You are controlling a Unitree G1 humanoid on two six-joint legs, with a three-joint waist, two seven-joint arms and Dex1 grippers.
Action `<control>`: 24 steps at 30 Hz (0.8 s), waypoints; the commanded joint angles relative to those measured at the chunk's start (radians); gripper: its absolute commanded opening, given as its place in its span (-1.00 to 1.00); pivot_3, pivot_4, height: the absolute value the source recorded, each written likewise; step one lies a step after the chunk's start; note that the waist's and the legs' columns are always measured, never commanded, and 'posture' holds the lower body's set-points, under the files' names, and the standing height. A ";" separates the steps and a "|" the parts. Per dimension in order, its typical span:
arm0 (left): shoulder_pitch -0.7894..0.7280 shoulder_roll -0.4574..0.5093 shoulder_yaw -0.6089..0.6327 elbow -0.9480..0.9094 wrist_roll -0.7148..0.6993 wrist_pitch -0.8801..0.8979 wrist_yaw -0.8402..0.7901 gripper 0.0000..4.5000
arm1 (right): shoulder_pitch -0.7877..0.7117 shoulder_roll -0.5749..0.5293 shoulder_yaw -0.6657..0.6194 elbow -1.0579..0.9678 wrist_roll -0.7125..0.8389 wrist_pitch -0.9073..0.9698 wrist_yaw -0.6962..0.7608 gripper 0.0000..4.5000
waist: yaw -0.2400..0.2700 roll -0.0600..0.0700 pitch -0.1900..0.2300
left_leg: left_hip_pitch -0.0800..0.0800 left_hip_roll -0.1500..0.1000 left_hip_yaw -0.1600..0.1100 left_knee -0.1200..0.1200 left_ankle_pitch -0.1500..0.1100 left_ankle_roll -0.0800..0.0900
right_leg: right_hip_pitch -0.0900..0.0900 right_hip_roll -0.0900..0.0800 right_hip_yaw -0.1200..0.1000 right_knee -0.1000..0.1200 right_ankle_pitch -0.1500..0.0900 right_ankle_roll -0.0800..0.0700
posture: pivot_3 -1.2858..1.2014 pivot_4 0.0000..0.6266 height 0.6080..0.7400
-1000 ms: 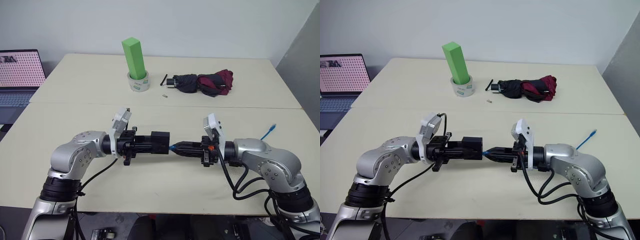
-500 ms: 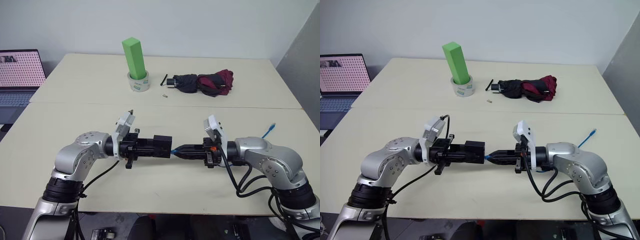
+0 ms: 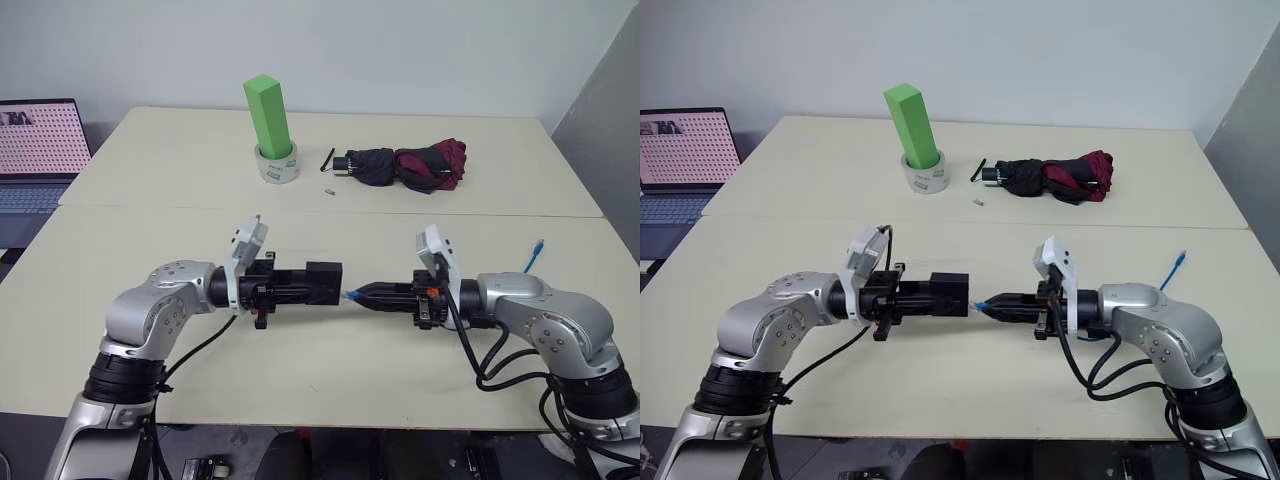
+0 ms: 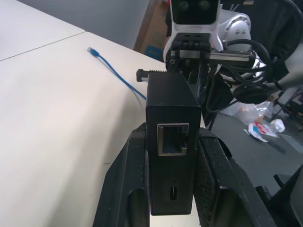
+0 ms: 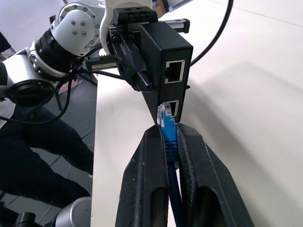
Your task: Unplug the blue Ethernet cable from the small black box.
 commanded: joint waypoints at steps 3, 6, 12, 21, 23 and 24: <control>-0.019 0.025 0.027 -0.036 -0.011 0.010 0.001 -0.65 | -0.002 -0.005 -0.025 -0.011 -0.028 -0.046 -0.005 -0.99 | 0.000 0.000 0.000 | 0.000 0.000 0.000 0.000 0.000 0.000 | 0.000 0.000 0.000 0.000 0.000 0.000 | 0.03 -0.52 1.00; 0.001 0.054 0.048 -0.028 0.005 -0.004 0.007 -0.65 | 0.003 -0.020 -0.019 0.023 -0.096 -0.097 -0.012 -0.99 | 0.000 0.000 0.000 | 0.000 0.000 0.000 0.000 0.000 0.000 | 0.000 0.000 0.000 0.000 0.000 0.000 | 0.03 -0.52 1.00; 0.033 0.056 0.082 -0.028 0.053 -0.045 0.099 -0.65 | -0.045 -0.021 0.004 0.314 -0.410 -0.376 -0.136 -0.99 | 0.001 0.000 0.000 | 0.000 0.000 0.000 0.000 0.000 0.000 | 0.000 0.000 0.000 0.000 0.000 0.000 | 0.03 -0.52 1.00; 0.069 -0.036 0.078 -0.003 0.212 -0.220 0.298 -0.65 | -0.146 0.050 -0.024 0.683 -0.680 -0.549 -0.391 -0.99 | -0.001 0.000 0.000 | 0.000 0.000 0.003 0.000 0.002 -0.003 | -0.003 0.000 0.002 0.001 0.000 0.000 | 0.03 -0.52 1.00; 0.069 -0.050 0.074 0.019 0.250 -0.265 0.325 -0.65 | -0.153 0.061 -0.040 0.699 -0.679 -0.540 -0.401 -0.99 | -0.001 0.000 0.000 | 0.000 0.000 0.004 -0.001 0.002 -0.003 | -0.003 0.000 0.003 0.002 0.000 0.000 | 0.03 -0.52 1.00; 0.069 -0.056 0.074 0.029 0.264 -0.287 0.335 -0.65 | -0.155 0.065 -0.050 0.701 -0.676 -0.531 -0.406 -0.83 | -0.001 0.000 0.000 | -0.001 0.000 0.004 0.000 0.002 -0.003 | -0.003 0.000 0.003 0.001 0.000 0.000 | 0.03 -0.52 1.00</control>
